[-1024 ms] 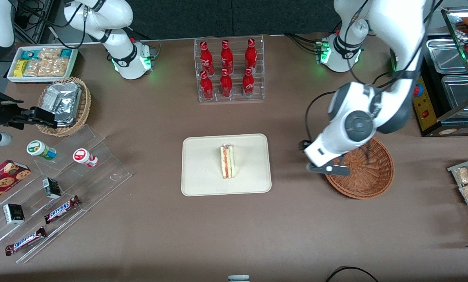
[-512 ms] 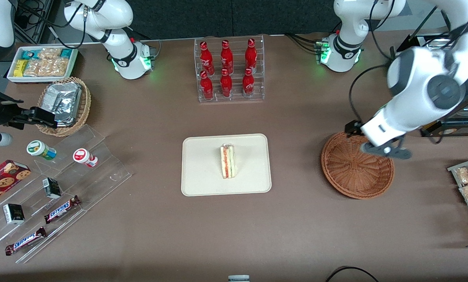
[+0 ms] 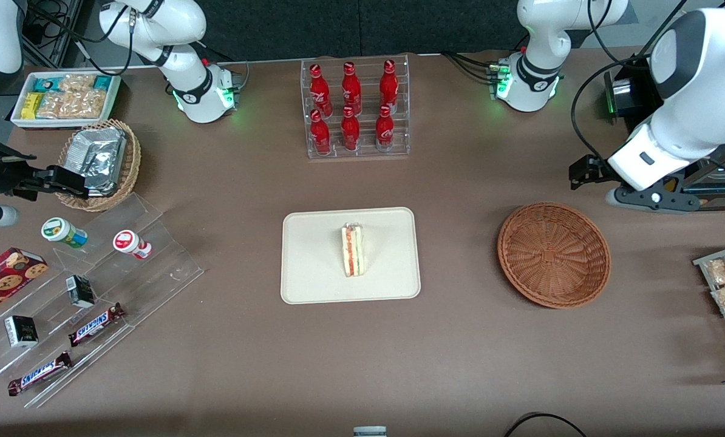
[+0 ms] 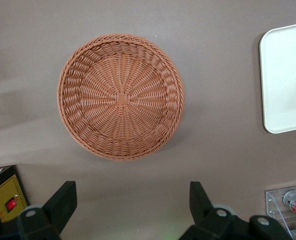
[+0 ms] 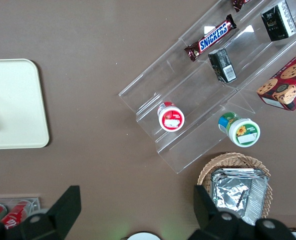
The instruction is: Place sandwich from basket to tray
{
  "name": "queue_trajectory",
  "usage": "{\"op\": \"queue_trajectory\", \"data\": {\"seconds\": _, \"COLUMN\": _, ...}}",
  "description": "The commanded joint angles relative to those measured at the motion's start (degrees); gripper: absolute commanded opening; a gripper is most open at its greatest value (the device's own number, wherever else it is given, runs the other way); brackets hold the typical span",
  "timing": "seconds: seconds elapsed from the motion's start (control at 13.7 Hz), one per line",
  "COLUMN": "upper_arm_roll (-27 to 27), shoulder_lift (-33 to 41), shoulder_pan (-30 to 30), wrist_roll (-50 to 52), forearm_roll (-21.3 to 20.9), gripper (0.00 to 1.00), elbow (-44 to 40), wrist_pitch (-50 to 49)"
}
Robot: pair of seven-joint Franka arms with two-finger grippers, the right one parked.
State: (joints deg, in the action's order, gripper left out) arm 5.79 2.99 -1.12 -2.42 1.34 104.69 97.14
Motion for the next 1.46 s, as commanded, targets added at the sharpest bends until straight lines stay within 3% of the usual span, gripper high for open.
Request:
{"op": "queue_trajectory", "data": {"seconds": 0.0, "upper_arm_roll": -0.77, "shoulder_lift": 0.70, "shoulder_pan": 0.41, "wrist_roll": -0.92, "forearm_roll": -0.72, "gripper": 0.99, "elbow": -3.69, "wrist_pitch": -3.79}}
{"op": "queue_trajectory", "data": {"seconds": 0.22, "upper_arm_roll": -0.60, "shoulder_lift": 0.62, "shoulder_pan": 0.24, "wrist_roll": -0.74, "forearm_roll": -3.71, "gripper": 0.99, "elbow": -7.73, "wrist_pitch": -7.83}}
{"op": "queue_trajectory", "data": {"seconds": 0.73, "upper_arm_roll": -0.60, "shoulder_lift": 0.36, "shoulder_pan": 0.24, "wrist_roll": -0.65, "forearm_roll": -3.80, "gripper": 1.00, "elbow": -13.63, "wrist_pitch": -12.50}}
{"op": "queue_trajectory", "data": {"seconds": 1.39, "upper_arm_roll": -0.69, "shoulder_lift": 0.53, "shoulder_pan": 0.24, "wrist_roll": -0.04, "forearm_roll": -3.63, "gripper": 1.00, "elbow": -13.90, "wrist_pitch": -12.50}}
